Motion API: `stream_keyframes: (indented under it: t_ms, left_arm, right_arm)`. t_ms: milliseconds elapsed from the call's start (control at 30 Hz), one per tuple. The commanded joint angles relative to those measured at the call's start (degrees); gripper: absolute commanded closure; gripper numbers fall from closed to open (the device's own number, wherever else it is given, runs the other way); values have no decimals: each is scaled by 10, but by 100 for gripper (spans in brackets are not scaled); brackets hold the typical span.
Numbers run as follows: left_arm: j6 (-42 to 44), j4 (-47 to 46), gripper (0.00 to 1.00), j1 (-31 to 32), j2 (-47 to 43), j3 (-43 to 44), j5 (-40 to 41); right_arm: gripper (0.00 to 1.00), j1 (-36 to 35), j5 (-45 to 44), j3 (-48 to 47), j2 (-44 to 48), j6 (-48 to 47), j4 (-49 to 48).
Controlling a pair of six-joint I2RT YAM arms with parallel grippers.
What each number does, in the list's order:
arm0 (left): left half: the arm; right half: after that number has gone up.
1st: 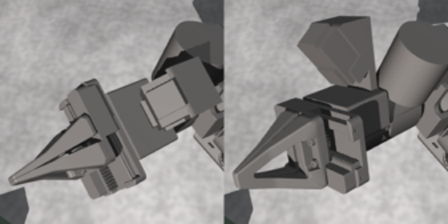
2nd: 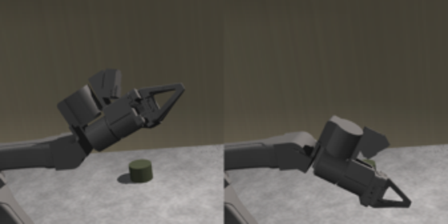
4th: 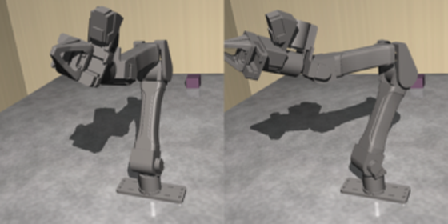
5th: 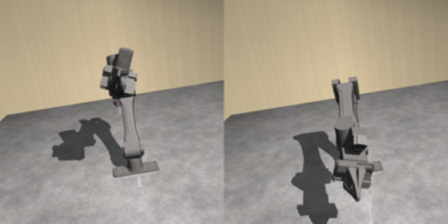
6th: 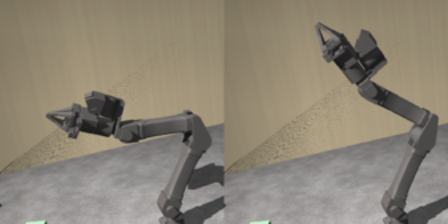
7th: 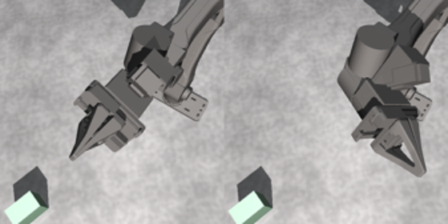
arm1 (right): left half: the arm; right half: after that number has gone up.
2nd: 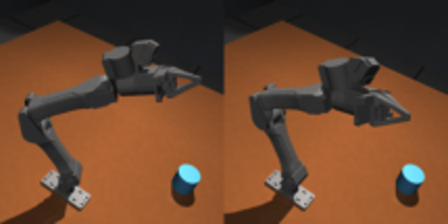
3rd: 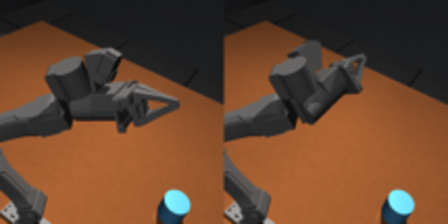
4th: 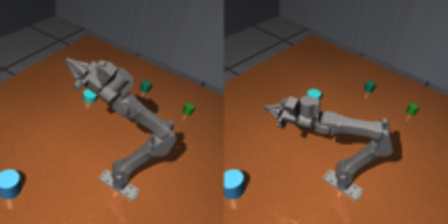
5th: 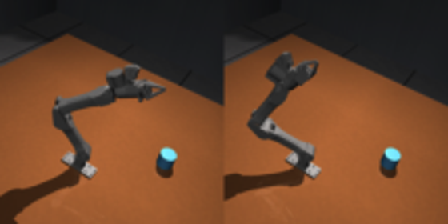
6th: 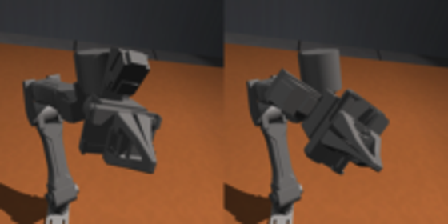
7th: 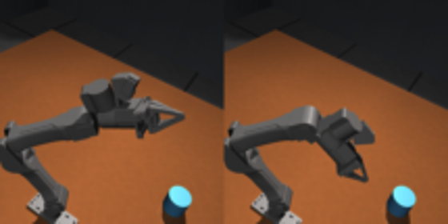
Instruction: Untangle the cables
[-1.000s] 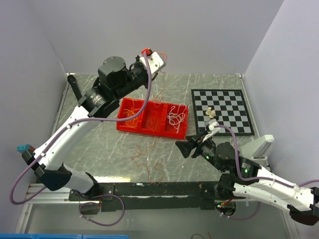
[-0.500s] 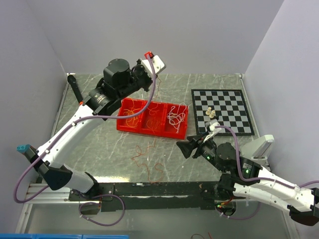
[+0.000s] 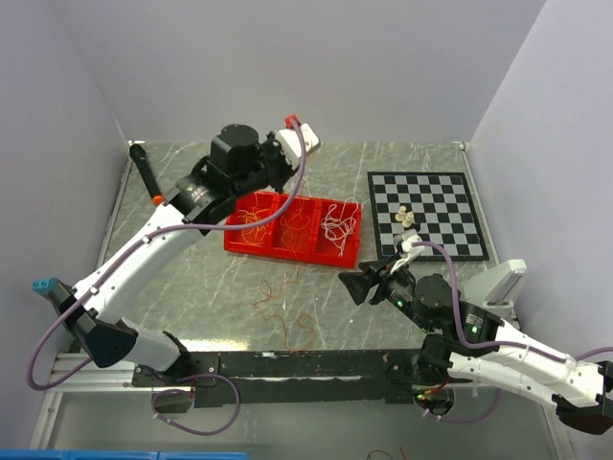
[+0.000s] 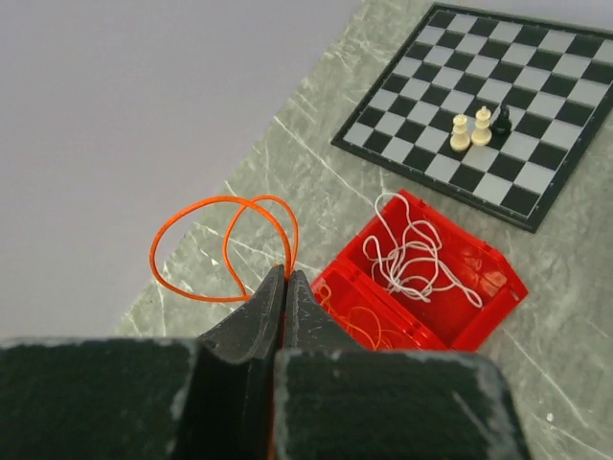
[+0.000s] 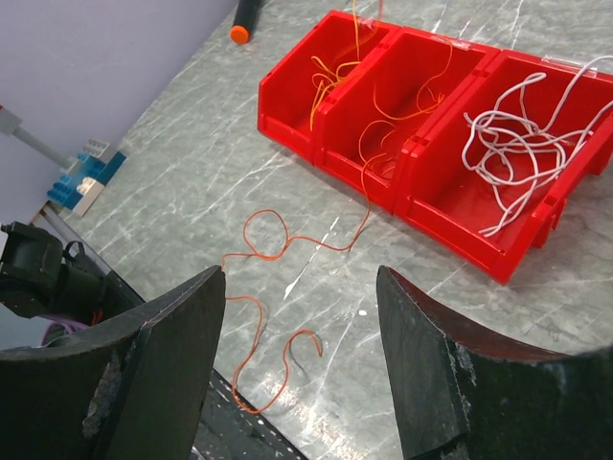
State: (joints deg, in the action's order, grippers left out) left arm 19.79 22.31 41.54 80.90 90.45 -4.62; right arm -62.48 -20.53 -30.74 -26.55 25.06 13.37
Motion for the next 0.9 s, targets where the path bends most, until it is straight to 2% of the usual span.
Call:
stream_keyframes:
  t_ms: [0,100,167,267,367,633,867]
  left_arm:
    - [-24,-4,99,0,-20,136,7]
    - [-14,-9,99,-1,-8,197,-1]
    - [-4,-32,99,0,-14,207,-3]
    - [9,-74,99,2,-35,190,-3]
    - [9,-61,99,1,-32,192,-5]
    - [18,-79,99,1,-47,133,4]
    - [17,-79,99,2,-37,129,1]
  right_arm:
    - [29,2,-1,-15,-13,-2,-12]
    - [29,2,1,-20,-21,-3,-20]
    - [29,1,3,-19,-22,-2,-24]
    - [29,2,4,-16,-20,2,-25]
    - [29,2,3,-15,-17,3,-19]
    - [29,2,1,-13,-13,4,-19]
    - [30,2,1,-10,-9,4,-20]
